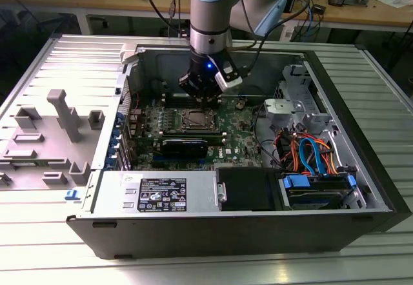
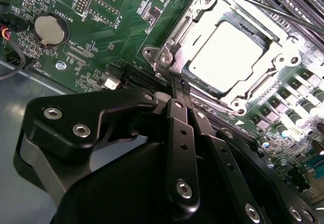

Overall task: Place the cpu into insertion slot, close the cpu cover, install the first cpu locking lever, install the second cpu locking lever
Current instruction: 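Install the first cpu locking lever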

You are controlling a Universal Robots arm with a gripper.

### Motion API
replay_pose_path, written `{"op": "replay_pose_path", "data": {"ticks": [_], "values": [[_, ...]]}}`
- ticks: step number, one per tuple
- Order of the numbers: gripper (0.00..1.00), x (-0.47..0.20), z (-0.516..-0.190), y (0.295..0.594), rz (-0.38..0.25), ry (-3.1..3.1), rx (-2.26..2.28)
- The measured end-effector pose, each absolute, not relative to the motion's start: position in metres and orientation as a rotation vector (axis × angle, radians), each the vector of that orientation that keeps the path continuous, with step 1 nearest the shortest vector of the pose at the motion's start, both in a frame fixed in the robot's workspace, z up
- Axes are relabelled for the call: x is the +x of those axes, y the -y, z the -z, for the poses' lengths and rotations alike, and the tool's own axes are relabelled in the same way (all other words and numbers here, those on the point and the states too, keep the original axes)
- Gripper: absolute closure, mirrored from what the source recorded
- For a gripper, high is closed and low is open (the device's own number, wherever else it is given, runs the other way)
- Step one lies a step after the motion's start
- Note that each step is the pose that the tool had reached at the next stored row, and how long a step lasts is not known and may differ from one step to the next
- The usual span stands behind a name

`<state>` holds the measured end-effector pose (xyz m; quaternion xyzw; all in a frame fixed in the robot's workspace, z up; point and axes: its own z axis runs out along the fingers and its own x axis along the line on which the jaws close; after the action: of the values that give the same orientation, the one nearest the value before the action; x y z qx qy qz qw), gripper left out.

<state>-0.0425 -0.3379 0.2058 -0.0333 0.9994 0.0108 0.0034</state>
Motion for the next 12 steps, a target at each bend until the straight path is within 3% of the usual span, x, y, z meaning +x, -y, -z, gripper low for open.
{"op": "replay_pose_path", "data": {"ticks": [12], "values": [[0.89,-0.0422,-0.2008,0.3380,-0.033,-3.133,-0.104]]}}
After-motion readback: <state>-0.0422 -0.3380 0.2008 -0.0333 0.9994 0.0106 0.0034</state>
